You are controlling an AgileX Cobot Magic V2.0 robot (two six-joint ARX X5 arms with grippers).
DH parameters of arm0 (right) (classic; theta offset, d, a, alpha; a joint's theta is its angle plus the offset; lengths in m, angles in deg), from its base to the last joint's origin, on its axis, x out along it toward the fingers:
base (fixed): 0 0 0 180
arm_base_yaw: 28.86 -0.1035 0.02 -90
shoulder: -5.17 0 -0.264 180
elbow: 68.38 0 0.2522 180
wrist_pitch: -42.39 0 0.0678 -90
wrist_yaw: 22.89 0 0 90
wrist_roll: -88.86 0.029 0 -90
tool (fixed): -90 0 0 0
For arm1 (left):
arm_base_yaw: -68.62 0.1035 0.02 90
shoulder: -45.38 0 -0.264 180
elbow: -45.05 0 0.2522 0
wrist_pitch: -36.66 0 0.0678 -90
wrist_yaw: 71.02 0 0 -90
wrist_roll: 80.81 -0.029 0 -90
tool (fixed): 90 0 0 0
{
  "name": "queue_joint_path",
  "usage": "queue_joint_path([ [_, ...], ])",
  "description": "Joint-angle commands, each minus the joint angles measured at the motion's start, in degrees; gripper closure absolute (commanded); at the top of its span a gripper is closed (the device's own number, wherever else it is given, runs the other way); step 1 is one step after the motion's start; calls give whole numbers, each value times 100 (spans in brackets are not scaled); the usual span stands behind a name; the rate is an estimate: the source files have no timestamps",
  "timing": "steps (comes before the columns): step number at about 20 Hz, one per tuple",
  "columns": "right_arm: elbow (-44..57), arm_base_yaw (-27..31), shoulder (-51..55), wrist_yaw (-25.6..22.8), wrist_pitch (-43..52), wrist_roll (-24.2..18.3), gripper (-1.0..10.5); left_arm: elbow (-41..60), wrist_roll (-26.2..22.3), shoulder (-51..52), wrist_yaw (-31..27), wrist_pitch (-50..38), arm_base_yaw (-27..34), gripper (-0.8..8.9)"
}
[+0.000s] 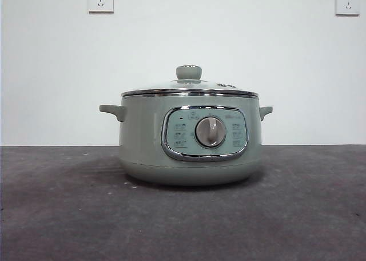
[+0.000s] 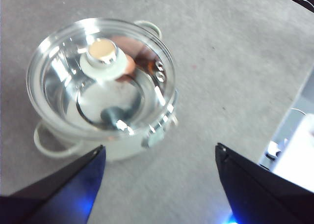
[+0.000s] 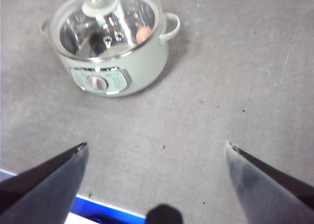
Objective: Pick up the egg,open the lid,put the egg in the pot,close the lid
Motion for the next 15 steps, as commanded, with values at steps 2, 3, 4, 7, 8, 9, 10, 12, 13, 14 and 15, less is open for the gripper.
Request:
queue_joint_path([
  [2,52,-11,-131,85,31,-155,478,-7,79,98,20,166,-17,437],
  [3,52,-11,-166,111,31,-162,478,-7,81,109,20,188,-17,437],
  [4,52,-11,-179,114,31,-168,478,-7,81,109,20,199,-17,437],
  [7,52,-9,-208,111,28,-168,708,-7,79,109,20,205,-17,629],
  [8,52,-9,-208,111,31,-175,881,-7,79,109,17,203,-17,772],
  [9,52,-9,-208,109,31,-197,955,-7,76,109,20,205,-17,816],
  [10,52,-9,-208,109,28,-197,955,-7,76,109,20,208,-17,820],
  [12,52,-9,-208,101,33,-184,954,-7,79,109,17,208,-17,820],
  [13,52,-9,-208,55,28,-74,949,-7,79,109,13,203,-17,819],
  [14,52,-9,-208,46,33,96,946,-7,79,107,13,210,-17,818],
  [15,52,-9,-208,44,28,103,946,-7,79,107,11,225,-17,818],
])
